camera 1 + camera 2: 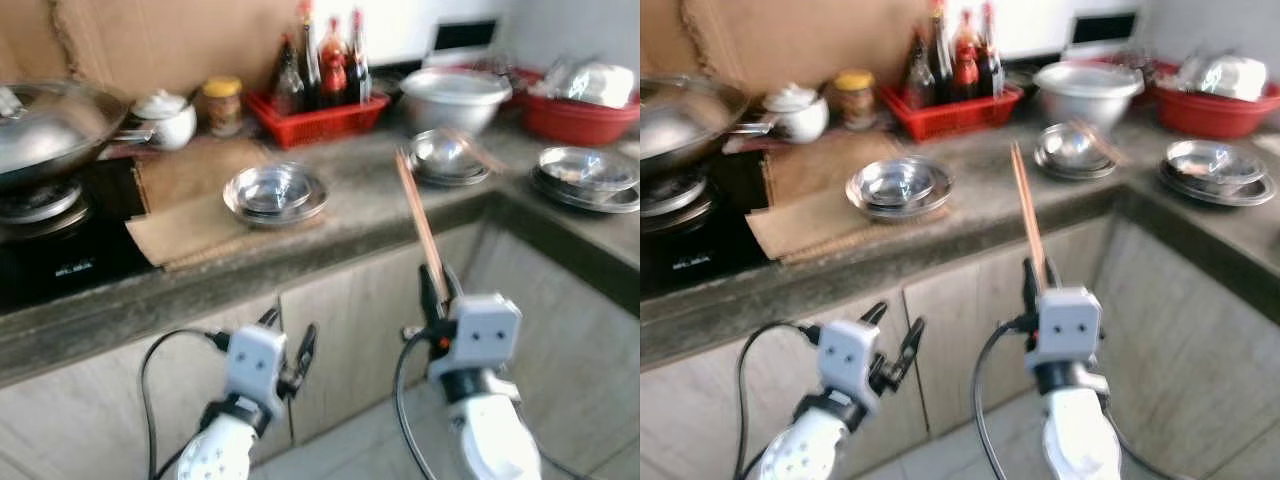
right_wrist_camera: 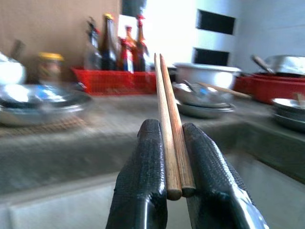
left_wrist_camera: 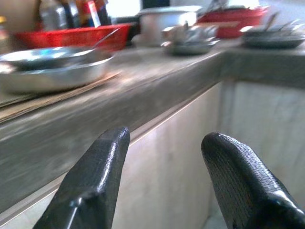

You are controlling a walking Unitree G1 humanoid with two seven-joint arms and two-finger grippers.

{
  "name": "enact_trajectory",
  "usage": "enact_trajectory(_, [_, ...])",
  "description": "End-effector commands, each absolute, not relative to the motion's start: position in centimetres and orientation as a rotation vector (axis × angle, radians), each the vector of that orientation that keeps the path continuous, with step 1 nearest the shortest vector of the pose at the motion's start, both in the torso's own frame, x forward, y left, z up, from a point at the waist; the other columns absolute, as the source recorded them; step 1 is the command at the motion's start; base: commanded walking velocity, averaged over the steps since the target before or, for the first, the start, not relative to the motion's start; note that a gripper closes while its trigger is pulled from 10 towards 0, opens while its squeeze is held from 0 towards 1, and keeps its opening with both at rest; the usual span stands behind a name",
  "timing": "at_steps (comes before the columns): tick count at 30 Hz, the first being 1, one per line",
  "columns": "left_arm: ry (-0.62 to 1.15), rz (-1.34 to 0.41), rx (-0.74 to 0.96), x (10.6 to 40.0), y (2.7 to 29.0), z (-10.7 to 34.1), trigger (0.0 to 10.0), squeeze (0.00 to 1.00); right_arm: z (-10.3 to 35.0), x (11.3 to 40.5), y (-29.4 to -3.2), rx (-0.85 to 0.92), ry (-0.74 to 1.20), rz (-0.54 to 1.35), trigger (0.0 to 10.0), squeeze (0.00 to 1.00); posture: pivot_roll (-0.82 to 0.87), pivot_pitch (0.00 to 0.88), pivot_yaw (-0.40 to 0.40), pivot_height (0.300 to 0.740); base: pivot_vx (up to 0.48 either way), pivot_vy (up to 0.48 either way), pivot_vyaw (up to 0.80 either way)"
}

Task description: Kitchen organization

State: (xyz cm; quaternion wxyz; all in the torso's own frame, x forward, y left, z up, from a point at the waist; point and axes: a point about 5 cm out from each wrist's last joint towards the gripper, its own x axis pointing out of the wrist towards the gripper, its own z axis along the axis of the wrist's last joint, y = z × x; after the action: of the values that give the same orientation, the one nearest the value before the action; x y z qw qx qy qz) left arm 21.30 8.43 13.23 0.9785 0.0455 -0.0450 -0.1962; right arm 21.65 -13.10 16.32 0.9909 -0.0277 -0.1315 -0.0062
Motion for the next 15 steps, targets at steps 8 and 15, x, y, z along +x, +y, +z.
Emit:
enact_trajectory(8, [-0.116, -0.482, 0.185, 20.86, 7.89, 13.24, 10.0, 0.00, 15.42, 21.54, -12.41, -0.065, -0.218, 0.016, 10.0, 0.00, 0.15, 0.005, -0.011, 0.740, 0.000, 0.300, -0.79])
enact_trajectory(15, [-0.100, -0.451, 0.153, 21.18, 8.30, 13.18, 10.0, 0.00, 15.36, 21.62, -12.28, -0.069, -0.216, 0.025, 10.0, 0.00, 0.15, 0.014, -0.007, 0.740, 0.000, 0.000, -0.78])
